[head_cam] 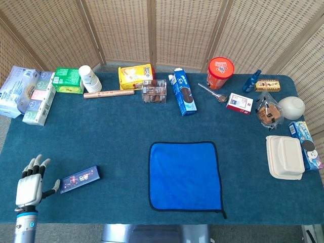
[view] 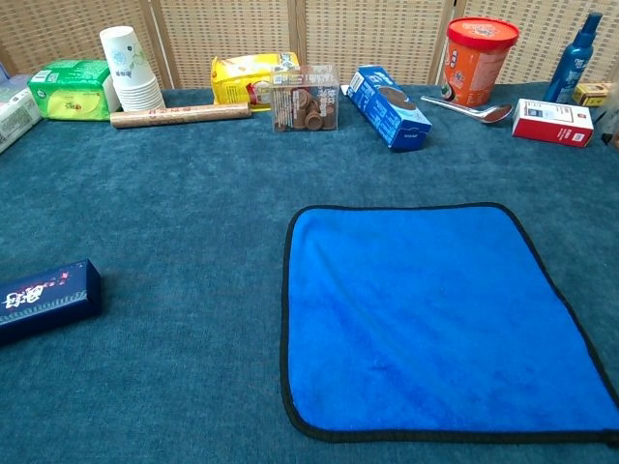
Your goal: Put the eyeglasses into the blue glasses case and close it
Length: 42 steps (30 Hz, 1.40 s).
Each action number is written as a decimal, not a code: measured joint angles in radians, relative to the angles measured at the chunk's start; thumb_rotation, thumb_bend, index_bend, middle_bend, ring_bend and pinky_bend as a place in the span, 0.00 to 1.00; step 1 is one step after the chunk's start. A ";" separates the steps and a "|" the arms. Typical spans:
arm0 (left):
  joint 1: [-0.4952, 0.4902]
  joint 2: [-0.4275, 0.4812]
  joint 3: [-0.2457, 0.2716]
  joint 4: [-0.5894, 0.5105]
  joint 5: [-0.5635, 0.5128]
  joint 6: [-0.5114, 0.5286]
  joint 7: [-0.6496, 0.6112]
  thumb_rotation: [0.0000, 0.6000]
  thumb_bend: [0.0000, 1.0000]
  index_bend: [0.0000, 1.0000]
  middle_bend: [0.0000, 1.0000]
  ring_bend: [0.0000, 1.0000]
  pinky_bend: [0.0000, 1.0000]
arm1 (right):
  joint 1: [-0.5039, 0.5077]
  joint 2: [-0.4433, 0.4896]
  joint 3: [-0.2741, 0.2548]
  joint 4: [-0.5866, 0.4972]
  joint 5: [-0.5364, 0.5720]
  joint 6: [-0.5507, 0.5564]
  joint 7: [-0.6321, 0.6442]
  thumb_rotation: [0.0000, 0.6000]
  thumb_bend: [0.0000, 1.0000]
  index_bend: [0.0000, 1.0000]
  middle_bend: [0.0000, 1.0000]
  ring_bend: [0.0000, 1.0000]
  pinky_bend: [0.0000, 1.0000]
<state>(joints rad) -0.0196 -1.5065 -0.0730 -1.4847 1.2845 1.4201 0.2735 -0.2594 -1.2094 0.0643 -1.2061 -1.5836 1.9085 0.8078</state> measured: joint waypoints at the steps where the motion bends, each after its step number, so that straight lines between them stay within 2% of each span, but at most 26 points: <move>1: 0.001 0.005 0.001 -0.009 0.006 0.006 -0.007 0.62 0.30 0.12 0.00 0.00 0.12 | 0.000 0.000 0.000 0.000 -0.001 0.000 -0.001 0.57 0.33 0.00 0.13 0.00 0.14; 8: 0.010 0.064 0.028 -0.101 0.038 0.015 -0.034 0.36 0.31 0.11 0.00 0.00 0.11 | 0.004 -0.002 0.001 -0.002 -0.003 -0.001 -0.006 0.56 0.33 0.00 0.13 0.00 0.14; 14: 0.010 0.104 0.075 -0.176 0.028 -0.037 0.009 0.23 0.31 0.15 0.00 0.00 0.10 | 0.006 -0.001 0.001 -0.011 -0.009 0.002 -0.014 0.57 0.33 0.00 0.13 0.00 0.14; 20: -0.002 0.094 0.091 -0.194 -0.003 -0.061 0.116 0.15 0.28 0.15 0.00 0.00 0.09 | 0.005 0.001 0.000 -0.016 -0.008 0.003 -0.016 0.56 0.33 0.00 0.13 0.00 0.14; 26: -0.019 0.066 0.083 -0.188 -0.033 -0.068 0.197 0.14 0.28 0.17 0.00 0.00 0.09 | 0.001 0.002 0.001 -0.017 -0.006 0.009 -0.015 0.57 0.33 0.00 0.13 0.00 0.14; 30: -0.030 0.053 0.076 -0.194 -0.041 -0.060 0.248 0.23 0.30 0.15 0.00 0.00 0.08 | -0.001 0.002 0.002 -0.017 -0.005 0.012 -0.013 0.57 0.33 0.00 0.13 0.00 0.14; 34: -0.038 0.043 0.072 -0.206 -0.044 -0.050 0.271 0.47 0.33 0.14 0.00 0.00 0.08 | -0.003 0.002 0.004 -0.015 -0.002 0.016 -0.009 0.57 0.33 0.00 0.13 0.00 0.14; 38: -0.040 0.037 0.076 -0.210 -0.039 -0.039 0.288 0.63 0.35 0.14 0.00 0.00 0.08 | -0.004 0.003 0.004 -0.013 -0.001 0.017 -0.007 0.57 0.33 0.00 0.13 0.00 0.14; 42: -0.039 0.035 0.082 -0.212 -0.035 -0.031 0.297 0.67 0.36 0.14 0.00 0.00 0.07 | -0.004 0.003 0.004 -0.012 -0.002 0.017 -0.005 0.57 0.33 0.00 0.13 0.00 0.14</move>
<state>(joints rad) -0.0585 -1.4718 0.0087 -1.6965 1.2500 1.3890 0.5705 -0.2634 -1.2063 0.0688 -1.2183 -1.5856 1.9256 0.8026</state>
